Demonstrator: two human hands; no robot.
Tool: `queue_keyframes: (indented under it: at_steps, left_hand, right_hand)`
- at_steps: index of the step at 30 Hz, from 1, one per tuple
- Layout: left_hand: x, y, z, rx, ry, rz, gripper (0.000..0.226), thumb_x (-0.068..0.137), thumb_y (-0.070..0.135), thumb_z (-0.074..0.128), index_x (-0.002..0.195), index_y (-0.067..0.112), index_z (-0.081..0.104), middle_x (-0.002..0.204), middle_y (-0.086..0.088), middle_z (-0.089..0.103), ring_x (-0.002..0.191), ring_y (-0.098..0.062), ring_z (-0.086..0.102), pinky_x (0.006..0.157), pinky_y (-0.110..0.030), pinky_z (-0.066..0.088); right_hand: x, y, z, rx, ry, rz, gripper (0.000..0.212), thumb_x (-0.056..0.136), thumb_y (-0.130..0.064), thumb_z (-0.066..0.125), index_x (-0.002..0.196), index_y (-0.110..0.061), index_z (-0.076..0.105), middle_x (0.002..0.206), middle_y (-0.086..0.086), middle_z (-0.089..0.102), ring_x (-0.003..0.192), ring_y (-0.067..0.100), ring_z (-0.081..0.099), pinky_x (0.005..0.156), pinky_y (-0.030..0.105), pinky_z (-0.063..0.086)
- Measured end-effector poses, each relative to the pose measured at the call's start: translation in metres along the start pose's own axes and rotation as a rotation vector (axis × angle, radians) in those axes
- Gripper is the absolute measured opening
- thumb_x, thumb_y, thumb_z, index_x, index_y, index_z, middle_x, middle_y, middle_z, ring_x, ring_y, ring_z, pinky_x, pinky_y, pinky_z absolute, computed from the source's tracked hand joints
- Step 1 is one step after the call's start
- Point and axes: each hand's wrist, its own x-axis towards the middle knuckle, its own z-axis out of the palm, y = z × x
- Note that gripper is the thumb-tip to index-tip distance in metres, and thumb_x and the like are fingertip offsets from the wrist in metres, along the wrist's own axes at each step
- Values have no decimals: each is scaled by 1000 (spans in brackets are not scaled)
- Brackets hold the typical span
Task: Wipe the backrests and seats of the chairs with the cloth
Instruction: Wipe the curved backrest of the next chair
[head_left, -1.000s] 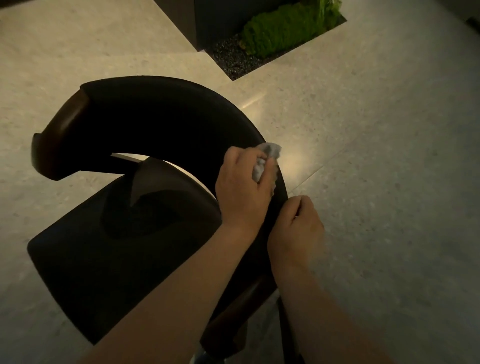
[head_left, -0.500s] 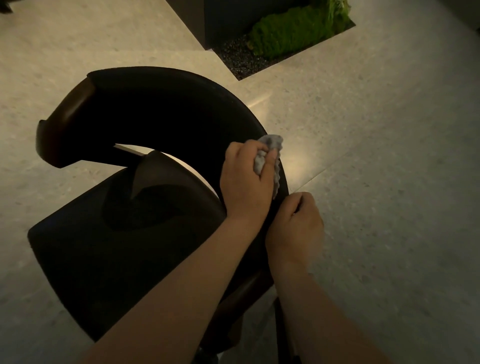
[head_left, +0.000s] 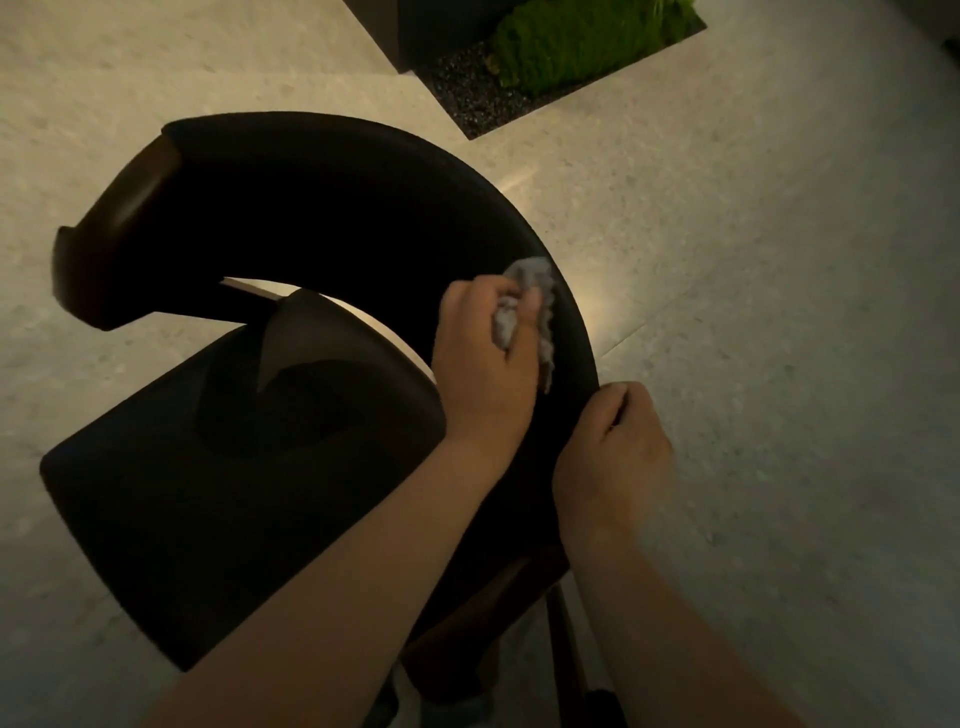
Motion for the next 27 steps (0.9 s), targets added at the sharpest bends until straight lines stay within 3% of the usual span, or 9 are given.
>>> queue_keyframes:
  at_steps: [3,8,12,16,18,23,27]
  left_hand:
    - [5,12,9,106,-128,176,19,92,28,63,92,9,65,93,-4,55,81,-15,54,68,-29,48]
    - [13,9,6,296,-165,278,19,91,30,65,92,11,67,91,-3,55,78,-13,50,63,-24,42]
    - [10,1,-1,237,-123,202,20,93,31,61,94,12,64,95,-3,55,81,-16,54,67,-33,50]
    - [-3,-21,-16,177,-8,88,15,93,29,62,91,14,61,96,4,50,82,-9,54,68,-26,49]
    - [-6,-22,-15,136,-18,111,15,92,30,63,90,15,61,96,5,50,82,-8,53,68,-23,48]
    - [-3,-20,2,94,-101,245,18,91,29,63,91,10,64,93,0,53,81,-13,55,67,-32,52]
    - [-10,-34,3,23,-56,148,23,92,30,59,92,8,64,94,-3,54,83,-13,56,71,-24,49]
  right_hand:
    - [1,2,1,6,-3,6,32,98,-22,36,67,-19,40,57,-7,41,50,5,37,48,27,21]
    - [1,3,1,37,-27,11,32,98,-19,38,66,-19,40,55,-7,40,48,5,35,47,27,21]
    - [0,1,-1,33,-20,-1,31,97,-23,36,67,-19,41,55,-8,40,48,4,36,46,19,20]
    - [1,1,-1,7,-28,-2,31,99,-22,37,70,-18,46,56,-8,41,48,4,36,46,21,19]
    - [1,2,0,4,-32,2,30,99,-20,39,70,-17,46,57,-8,41,49,4,37,46,23,19]
    - [1,2,0,12,-20,9,29,99,-18,40,71,-16,45,58,-8,41,51,5,37,48,21,18]
    - [1,3,0,19,-15,-18,29,99,-19,39,71,-17,45,57,-10,40,51,3,37,48,20,18]
